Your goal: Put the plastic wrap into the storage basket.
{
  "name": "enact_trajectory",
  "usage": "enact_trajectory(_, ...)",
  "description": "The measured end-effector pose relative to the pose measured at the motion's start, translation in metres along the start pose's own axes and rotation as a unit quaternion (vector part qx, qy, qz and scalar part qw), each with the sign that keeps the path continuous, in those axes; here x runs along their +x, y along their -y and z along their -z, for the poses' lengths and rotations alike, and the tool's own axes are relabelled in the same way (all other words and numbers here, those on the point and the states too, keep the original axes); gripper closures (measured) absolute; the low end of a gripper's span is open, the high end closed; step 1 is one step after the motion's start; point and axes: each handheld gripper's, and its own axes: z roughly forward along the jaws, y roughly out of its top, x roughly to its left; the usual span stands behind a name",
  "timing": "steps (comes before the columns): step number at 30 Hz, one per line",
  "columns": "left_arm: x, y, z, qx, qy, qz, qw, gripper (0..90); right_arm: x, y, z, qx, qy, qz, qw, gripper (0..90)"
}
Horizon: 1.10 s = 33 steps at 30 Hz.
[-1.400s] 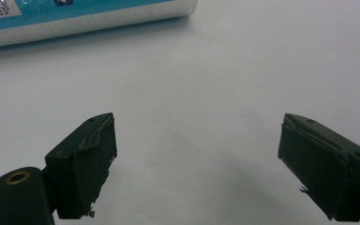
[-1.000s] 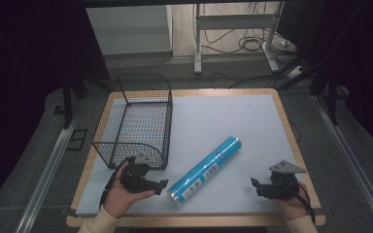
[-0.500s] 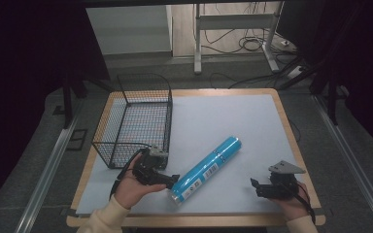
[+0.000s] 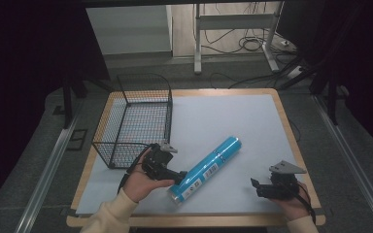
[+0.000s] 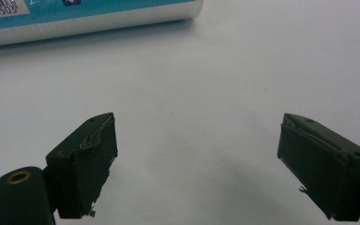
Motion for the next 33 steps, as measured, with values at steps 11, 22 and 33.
enact_trajectory(11, -0.009, -0.022, -0.012, 0.011, 0.002, -0.015, 0.9998, 16.0, -0.001, 0.0, 0.001, 0.0, 0.0, -0.002, 1.0, 13.3)
enact_trajectory(22, -0.019, -0.045, -0.028, 0.026, 0.006, -0.03, 0.9992, 15.8, 0.0, 0.0, 0.002, 0.0, 0.0, -0.003, 1.0, 13.5)
enact_trajectory(33, -0.025, -0.06, -0.053, 0.047, 0.014, -0.03, 0.9983, 15.5, -0.001, 0.001, 0.003, -0.001, 0.002, -0.004, 1.0, 13.5)
